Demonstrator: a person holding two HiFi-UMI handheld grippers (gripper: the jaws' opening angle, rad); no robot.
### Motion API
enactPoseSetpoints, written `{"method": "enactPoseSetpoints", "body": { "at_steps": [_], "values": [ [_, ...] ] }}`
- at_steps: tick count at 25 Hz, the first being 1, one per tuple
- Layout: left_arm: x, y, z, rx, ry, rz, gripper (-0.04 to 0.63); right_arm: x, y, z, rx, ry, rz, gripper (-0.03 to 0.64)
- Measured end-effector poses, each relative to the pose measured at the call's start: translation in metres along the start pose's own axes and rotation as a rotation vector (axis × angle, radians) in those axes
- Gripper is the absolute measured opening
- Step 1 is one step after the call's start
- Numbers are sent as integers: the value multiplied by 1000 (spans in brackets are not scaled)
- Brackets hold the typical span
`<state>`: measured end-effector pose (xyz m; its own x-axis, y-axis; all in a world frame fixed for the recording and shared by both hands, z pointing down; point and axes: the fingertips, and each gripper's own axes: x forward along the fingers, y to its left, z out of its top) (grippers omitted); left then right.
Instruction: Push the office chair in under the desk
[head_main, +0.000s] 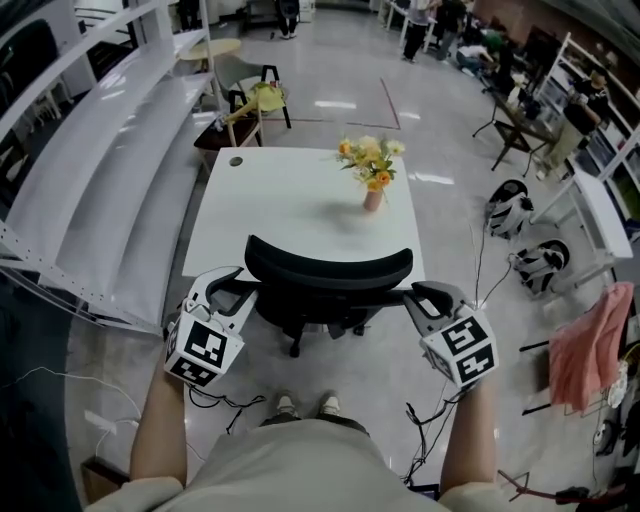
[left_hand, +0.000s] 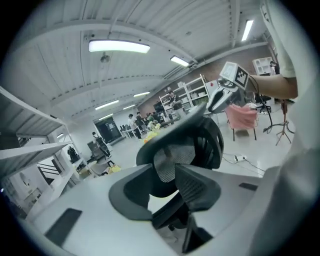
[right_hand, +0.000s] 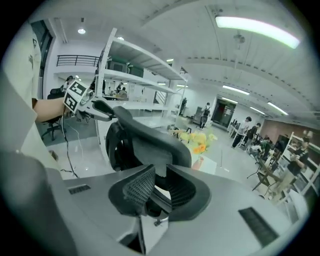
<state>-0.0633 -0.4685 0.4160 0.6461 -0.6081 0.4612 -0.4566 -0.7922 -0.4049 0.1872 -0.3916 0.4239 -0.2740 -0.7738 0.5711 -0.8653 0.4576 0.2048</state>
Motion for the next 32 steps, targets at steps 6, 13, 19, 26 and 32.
{"method": "enactPoseSetpoints", "body": {
  "at_steps": [6,13,19,26,32],
  "values": [
    [-28,2,57,-38,-144,22,121,-37,-19,67,68,-236,-95,55],
    [-61,44,126,-165,-359,181,86,-74,-33,139,81,-480,-194,52],
    [-86,73,168,-201,-488,358,46,-107,-41,183,157,-679,-287,48],
    [-113,78,188,-199,-597,427,8,-133,-25,199,185,-791,-280,25],
    [-105,69,170,-213,-562,407,8,-133,-12,186,216,-787,-230,6]
  ]
}}
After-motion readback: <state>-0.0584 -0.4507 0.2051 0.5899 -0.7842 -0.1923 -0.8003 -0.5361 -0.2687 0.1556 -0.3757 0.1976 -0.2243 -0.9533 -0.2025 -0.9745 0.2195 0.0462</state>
